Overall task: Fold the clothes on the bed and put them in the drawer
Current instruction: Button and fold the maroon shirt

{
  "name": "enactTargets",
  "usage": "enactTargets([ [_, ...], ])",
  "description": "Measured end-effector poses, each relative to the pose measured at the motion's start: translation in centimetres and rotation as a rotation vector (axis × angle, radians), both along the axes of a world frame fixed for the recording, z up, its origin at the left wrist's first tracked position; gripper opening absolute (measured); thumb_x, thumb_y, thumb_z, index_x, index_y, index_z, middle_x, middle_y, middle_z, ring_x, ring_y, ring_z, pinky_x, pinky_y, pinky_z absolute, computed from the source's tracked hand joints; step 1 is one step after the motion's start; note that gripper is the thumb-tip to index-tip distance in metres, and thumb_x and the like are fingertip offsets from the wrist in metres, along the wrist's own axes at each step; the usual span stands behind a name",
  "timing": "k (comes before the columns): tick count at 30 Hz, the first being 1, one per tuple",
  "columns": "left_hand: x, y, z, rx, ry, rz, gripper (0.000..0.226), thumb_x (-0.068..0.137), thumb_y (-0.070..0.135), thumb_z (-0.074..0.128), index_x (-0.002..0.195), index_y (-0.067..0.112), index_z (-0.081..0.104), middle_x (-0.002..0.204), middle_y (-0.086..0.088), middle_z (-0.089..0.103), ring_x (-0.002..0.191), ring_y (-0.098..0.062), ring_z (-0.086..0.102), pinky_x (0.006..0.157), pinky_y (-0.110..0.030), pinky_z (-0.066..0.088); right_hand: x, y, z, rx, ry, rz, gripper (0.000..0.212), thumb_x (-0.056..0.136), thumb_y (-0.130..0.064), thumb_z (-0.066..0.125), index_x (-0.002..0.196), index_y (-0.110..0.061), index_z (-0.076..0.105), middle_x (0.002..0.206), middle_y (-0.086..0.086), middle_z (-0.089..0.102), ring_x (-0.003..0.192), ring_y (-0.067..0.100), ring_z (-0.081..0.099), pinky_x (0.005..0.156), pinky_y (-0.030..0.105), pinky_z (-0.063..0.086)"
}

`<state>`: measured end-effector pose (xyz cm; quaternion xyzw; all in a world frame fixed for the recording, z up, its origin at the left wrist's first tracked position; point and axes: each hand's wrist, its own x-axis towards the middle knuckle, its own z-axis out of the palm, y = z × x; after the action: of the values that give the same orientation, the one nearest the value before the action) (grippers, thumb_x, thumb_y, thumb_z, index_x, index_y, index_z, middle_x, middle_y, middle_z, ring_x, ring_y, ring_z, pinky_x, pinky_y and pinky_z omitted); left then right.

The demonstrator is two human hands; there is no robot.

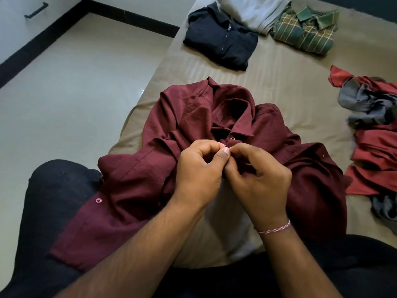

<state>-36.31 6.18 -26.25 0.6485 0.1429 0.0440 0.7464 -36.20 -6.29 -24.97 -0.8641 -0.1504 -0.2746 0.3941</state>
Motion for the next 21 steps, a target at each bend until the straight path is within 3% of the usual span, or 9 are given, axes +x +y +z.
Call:
enactTargets([
  [3, 0.0, -0.1, 0.3, -0.099, -0.015, -0.066, 0.007, 0.089, 0.018, 0.076, 0.085, 0.013, 0.076, 0.089, 0.010, 0.071, 0.076, -0.010, 0.066, 0.066, -0.025, 0.051, -0.1, 0.3, -0.3, 0.507, 0.277, 0.018, 0.013, 0.085, 0.005, 0.075, 0.091, -0.006, 0.076, 0.086, 0.002, 0.075, 0.081, 0.016, 0.072, 0.075, 0.036, 0.060],
  [6, -0.1, -0.1, 0.4, -0.100, -0.008, -0.086, 0.005, 0.095, 0.005, 0.072, 0.092, 0.007, 0.076, 0.086, 0.004, 0.074, 0.074, -0.007, 0.067, 0.066, -0.021, 0.052, -0.3, 0.5, -1.0, 0.944, 0.497, 0.056, 0.016, 0.083, -0.001, 0.071, 0.088, -0.015, 0.076, 0.088, 0.008, 0.072, 0.083, 0.022, 0.065, 0.076, 0.034, 0.055],
  [10, 0.0, 0.1, 0.7, -0.163, 0.007, -0.034, 0.007, 0.097, 0.005, 0.069, 0.095, 0.005, 0.076, 0.085, -0.005, 0.078, 0.079, -0.012, 0.073, 0.072, -0.026, 0.056, -0.4, 0.3, -1.0, 0.891, 0.544, 0.170, 0.019, 0.086, -0.003, 0.072, 0.104, -0.011, 0.074, 0.101, 0.008, 0.075, 0.094, 0.023, 0.069, 0.086, 0.037, 0.057],
  [13, 0.1, 0.6, 1.5, -0.282, 0.031, -0.079, 0.009, 0.100, 0.003, 0.063, 0.099, 0.000, 0.072, 0.089, -0.008, 0.078, 0.082, -0.016, 0.075, 0.070, -0.027, 0.059, 0.2, -0.6, -0.8, 0.483, 0.440, 0.270, 0.041, 0.087, 0.001, 0.078, 0.124, -0.014, 0.069, 0.117, 0.005, 0.073, 0.109, 0.027, 0.070, 0.094, 0.047, 0.058],
  [15, 0.3, 1.1, 1.9, -0.269, 0.034, -0.174, 0.011, 0.101, 0.000, 0.060, 0.103, 0.001, 0.071, 0.090, -0.007, 0.078, 0.081, -0.012, 0.074, 0.067, -0.024, 0.057, 0.5, -0.9, -1.0, 0.312, 0.372, 0.236, 0.043, 0.089, 0.000, 0.078, 0.128, -0.015, 0.069, 0.121, 0.003, 0.072, 0.111, 0.025, 0.070, 0.095, 0.051, 0.057],
  [18, 0.5, 1.9, 1.8, -0.088, -0.072, -0.356, 0.029, 0.091, 0.001, 0.065, 0.116, 0.014, 0.074, 0.100, -0.006, 0.076, 0.087, -0.012, 0.070, 0.079, -0.028, 0.060, 0.7, -1.0, -0.6, 0.557, 0.404, 0.174, 0.032, 0.094, 0.003, 0.071, 0.123, -0.009, 0.072, 0.118, 0.006, 0.076, 0.111, 0.026, 0.072, 0.099, 0.049, 0.057],
  [21, 0.8, 2.4, 1.3, 0.409, -0.279, -0.508, 0.053, 0.086, 0.007, 0.067, 0.136, 0.024, 0.067, 0.117, -0.001, 0.071, 0.106, -0.014, 0.069, 0.101, -0.036, 0.056, 1.1, -1.9, -0.1, 0.653, 0.437, 0.124, 0.027, 0.096, 0.002, 0.068, 0.121, -0.007, 0.073, 0.114, 0.005, 0.077, 0.106, 0.022, 0.073, 0.096, 0.036, 0.057],
])
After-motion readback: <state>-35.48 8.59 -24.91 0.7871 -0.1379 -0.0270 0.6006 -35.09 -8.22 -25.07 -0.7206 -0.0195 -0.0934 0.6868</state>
